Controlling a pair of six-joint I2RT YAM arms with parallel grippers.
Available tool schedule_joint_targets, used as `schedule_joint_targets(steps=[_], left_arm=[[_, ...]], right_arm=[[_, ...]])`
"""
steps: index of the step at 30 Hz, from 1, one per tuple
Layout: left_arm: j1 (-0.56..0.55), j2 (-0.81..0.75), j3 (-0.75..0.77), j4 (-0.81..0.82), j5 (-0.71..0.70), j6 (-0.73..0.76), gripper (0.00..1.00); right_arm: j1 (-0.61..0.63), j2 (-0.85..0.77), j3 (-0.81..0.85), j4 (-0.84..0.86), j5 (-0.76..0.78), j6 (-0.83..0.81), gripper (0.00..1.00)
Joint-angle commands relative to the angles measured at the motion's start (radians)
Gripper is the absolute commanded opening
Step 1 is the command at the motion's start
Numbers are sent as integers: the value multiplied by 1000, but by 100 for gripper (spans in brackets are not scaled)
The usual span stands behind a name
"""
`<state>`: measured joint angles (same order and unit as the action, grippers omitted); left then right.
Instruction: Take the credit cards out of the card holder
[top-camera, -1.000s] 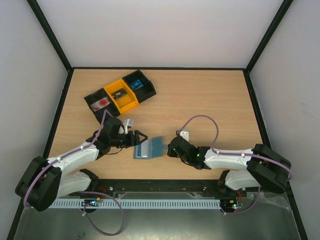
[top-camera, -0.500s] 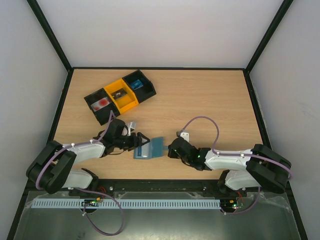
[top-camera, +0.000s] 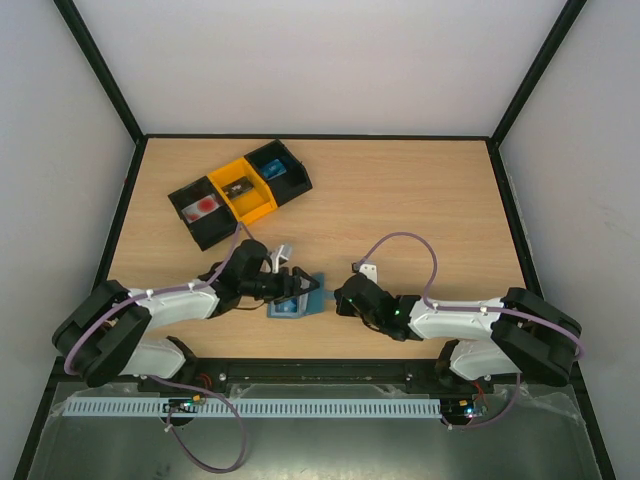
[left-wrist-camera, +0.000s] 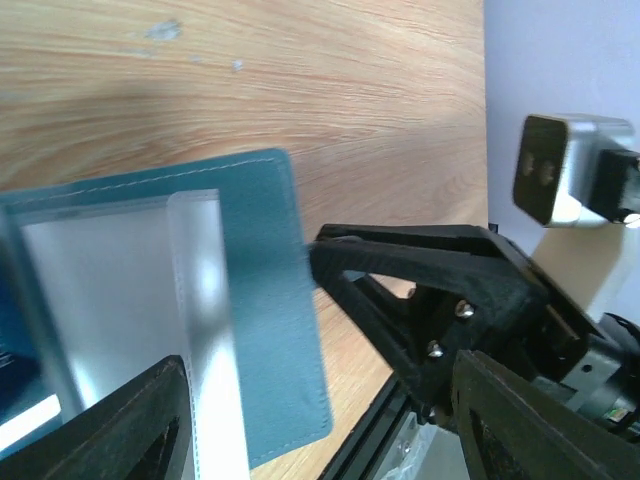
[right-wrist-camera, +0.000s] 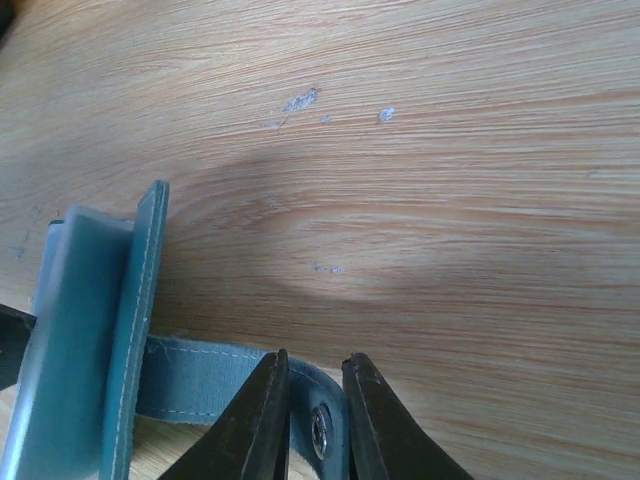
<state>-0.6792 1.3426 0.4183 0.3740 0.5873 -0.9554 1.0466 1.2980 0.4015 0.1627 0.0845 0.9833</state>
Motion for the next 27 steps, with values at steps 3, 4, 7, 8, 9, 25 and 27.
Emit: schedule_joint_targets(steps=[3,4,7,8,9,25,27], left_arm=[[-26,-20,52,13,-37,-17,72],[-27,-18,54,23,-35,-22,72],[-28,3,60,47,-35,-23,72],[-28,16,63,48,-34,-19,72],[-28,32,65,52,-30,-18,72],[-27,165,155,46,11,7,72],[-26,175,171,24,3,18,72]], right_arm=[[-2,-20,47,-66,4,-12,21],[-1,-28,49,-68,-1,-20,23],[-1,-54,74,-99,-14,-49,29],[-1,-62,80,-113,-19,-53,30],[-1,-69,89,-119,-23,-54,31],[-1,-113,31,136,-267,82,32],[-1,-83,21,181,-286,100,32]])
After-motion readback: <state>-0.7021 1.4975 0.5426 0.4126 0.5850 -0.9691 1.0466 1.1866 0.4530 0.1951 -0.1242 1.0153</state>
